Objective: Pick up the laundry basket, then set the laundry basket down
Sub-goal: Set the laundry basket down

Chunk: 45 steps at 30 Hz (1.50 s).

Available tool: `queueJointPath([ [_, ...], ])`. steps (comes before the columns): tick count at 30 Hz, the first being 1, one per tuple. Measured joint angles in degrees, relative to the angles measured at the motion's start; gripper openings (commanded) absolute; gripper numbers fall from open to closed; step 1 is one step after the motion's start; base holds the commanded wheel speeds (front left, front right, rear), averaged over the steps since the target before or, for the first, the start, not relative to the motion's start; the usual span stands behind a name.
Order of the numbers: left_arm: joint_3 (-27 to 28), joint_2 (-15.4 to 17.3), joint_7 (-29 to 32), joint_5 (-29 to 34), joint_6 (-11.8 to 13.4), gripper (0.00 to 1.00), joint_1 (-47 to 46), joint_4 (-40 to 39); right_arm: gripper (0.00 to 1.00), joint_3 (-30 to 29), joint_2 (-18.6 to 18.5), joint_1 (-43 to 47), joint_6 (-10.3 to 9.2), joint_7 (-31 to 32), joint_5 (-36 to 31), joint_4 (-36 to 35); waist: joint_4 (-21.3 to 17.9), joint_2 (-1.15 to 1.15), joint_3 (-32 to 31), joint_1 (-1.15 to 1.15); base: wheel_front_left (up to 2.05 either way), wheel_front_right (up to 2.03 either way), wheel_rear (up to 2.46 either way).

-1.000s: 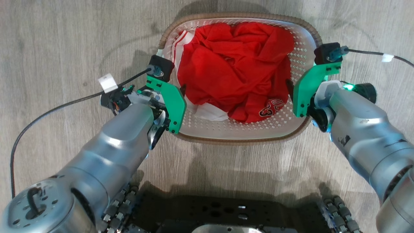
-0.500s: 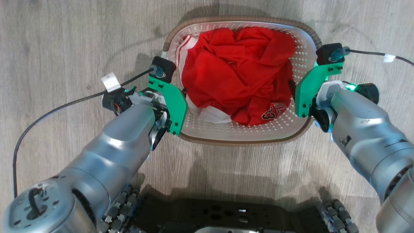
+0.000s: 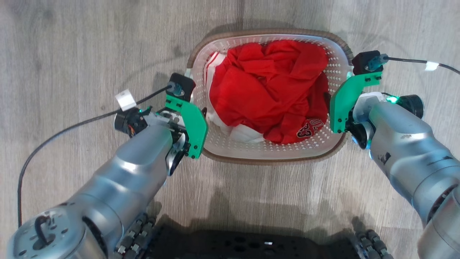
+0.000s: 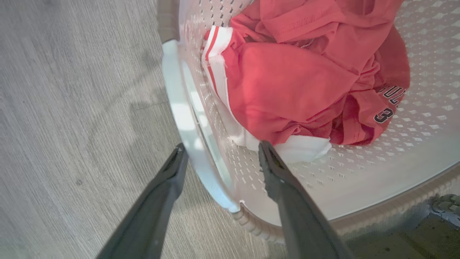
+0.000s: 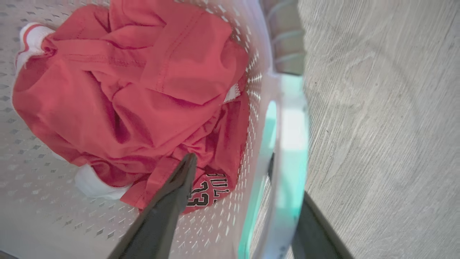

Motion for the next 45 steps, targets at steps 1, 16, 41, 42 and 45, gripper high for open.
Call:
queueJointPath([
  [1, 0.0, 0.0, 0.0, 0.0, 0.0, 1.0, 0.3, 0.1, 1.0, 0.0, 0.0, 0.0, 0.0, 0.1, 0.0, 0.0, 0.0, 0.0, -0.3, 0.0, 0.0, 0.0, 0.0],
  [16, 0.0, -0.6, -2.7, -0.6, 0.7, 1.0, 1.1, -0.6, 1.0, -1.7, -2.4, 2.3, 0.0, 3.1, -3.0, -0.1, 1.3, 0.0, -3.2, 0.0, 0.0, 0.0, 0.0],
  [41, 0.0, -0.7, -13.3, -4.1, 0.2, 1.0, 15.5, 6.9, 1.0, -14.6, 3.5, 17.4, 0.01, -6.5, -8.3, 0.1, -2.2, 0.0, -29.2, -0.01, 0.0, 0.0, 0.0],
  [42, 0.2, -0.6, -13.9, -4.1, 0.5, 1.0, 15.6, 7.1, 1.0, -15.1, 3.7, 17.6, 0.0, -7.8, -8.0, 0.2, -2.4, 0.01, -30.5, -0.01, 0.0, 0.0, 0.0],
  [45, 2.5, -0.7, -14.7, -4.1, 1.4, 1.0, 15.6, 7.0, 1.0, -16.5, 4.2, 17.8, 0.01, -12.1, -7.4, 0.2, -3.0, 0.0, -34.4, -0.01, 0.0, 0.0, 0.0],
])
